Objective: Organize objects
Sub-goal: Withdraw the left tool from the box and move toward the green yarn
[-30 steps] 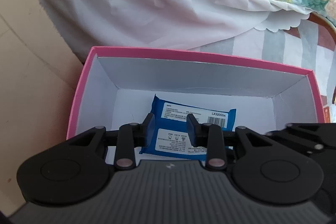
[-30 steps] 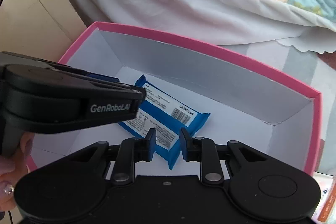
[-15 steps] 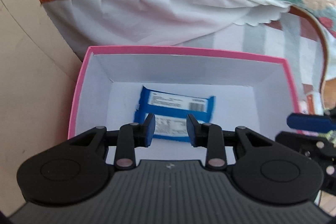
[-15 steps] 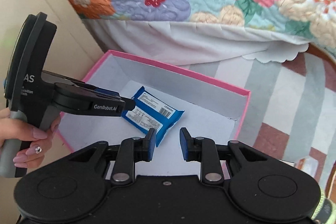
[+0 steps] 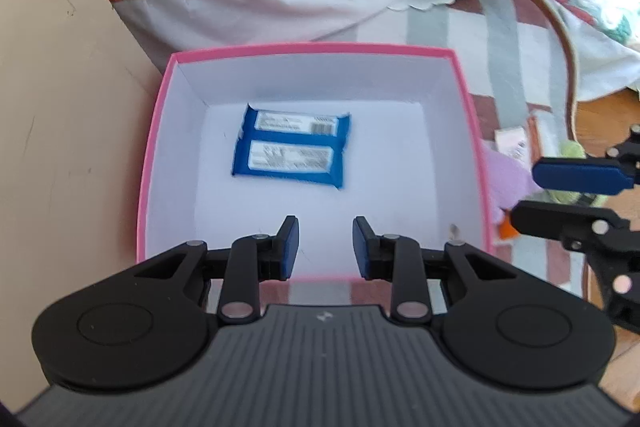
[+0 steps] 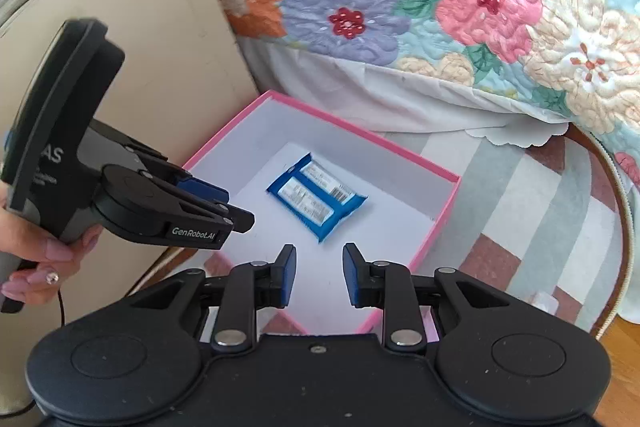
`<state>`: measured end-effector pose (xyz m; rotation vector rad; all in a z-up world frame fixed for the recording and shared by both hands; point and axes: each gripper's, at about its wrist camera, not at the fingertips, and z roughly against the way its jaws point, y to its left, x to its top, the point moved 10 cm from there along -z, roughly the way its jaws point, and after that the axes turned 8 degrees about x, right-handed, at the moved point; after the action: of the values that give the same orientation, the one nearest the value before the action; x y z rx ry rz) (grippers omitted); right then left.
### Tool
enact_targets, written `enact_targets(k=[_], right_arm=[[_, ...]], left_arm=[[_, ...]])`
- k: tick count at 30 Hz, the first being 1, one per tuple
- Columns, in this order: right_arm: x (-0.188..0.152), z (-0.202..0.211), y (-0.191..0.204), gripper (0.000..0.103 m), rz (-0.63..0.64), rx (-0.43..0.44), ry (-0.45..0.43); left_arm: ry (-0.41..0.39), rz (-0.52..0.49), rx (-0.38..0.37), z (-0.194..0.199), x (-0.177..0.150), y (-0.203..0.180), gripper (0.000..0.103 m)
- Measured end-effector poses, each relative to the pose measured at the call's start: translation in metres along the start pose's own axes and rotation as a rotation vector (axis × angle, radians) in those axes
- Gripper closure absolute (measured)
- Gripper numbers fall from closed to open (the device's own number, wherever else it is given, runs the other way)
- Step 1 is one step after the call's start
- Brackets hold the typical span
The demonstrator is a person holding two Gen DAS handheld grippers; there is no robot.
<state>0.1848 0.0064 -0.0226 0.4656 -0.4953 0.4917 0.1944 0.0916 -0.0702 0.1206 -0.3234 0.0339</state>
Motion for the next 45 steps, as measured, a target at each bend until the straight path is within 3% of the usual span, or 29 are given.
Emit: enact_targets(k=[5, 13, 22, 26, 34, 39, 45], right_arm=[[-0.012, 0.023, 0.009, 0.073, 0.026, -0.006, 0.012], [-0.036, 0.053, 0.013, 0.06, 0.049, -0.007, 0.022], [-0.074, 0.083, 0.003, 0.034, 0.1, -0.022, 0.013], [-0.09, 0.093, 0.001, 0.012, 0.115, -0.017, 0.013], [-0.127, 0.106, -0.011, 0.011, 0.084, 0.009, 0.064], [-0.144, 0.117, -0.024, 0.01, 0.062, -0.007, 0.038], [-0.159, 0.121, -0.039, 0.01, 0.056, -0.04, -0.01]], left_arm=[[0.02, -0.054, 0.027, 0.025, -0.017, -0.016, 0.072], [0.0, -0.099, 0.036, 0.054, -0.037, -0.034, 0.06], [-0.032, -0.15, 0.036, 0.076, -0.06, -0.056, 0.047], [-0.043, -0.177, 0.035, 0.083, -0.067, -0.068, 0.04], [-0.053, -0.221, 0.0, 0.089, -0.074, -0.098, 0.027], [-0.033, -0.241, -0.071, 0.083, -0.082, -0.123, 0.019], [-0.042, -0.276, -0.104, 0.073, -0.087, -0.146, 0.008]])
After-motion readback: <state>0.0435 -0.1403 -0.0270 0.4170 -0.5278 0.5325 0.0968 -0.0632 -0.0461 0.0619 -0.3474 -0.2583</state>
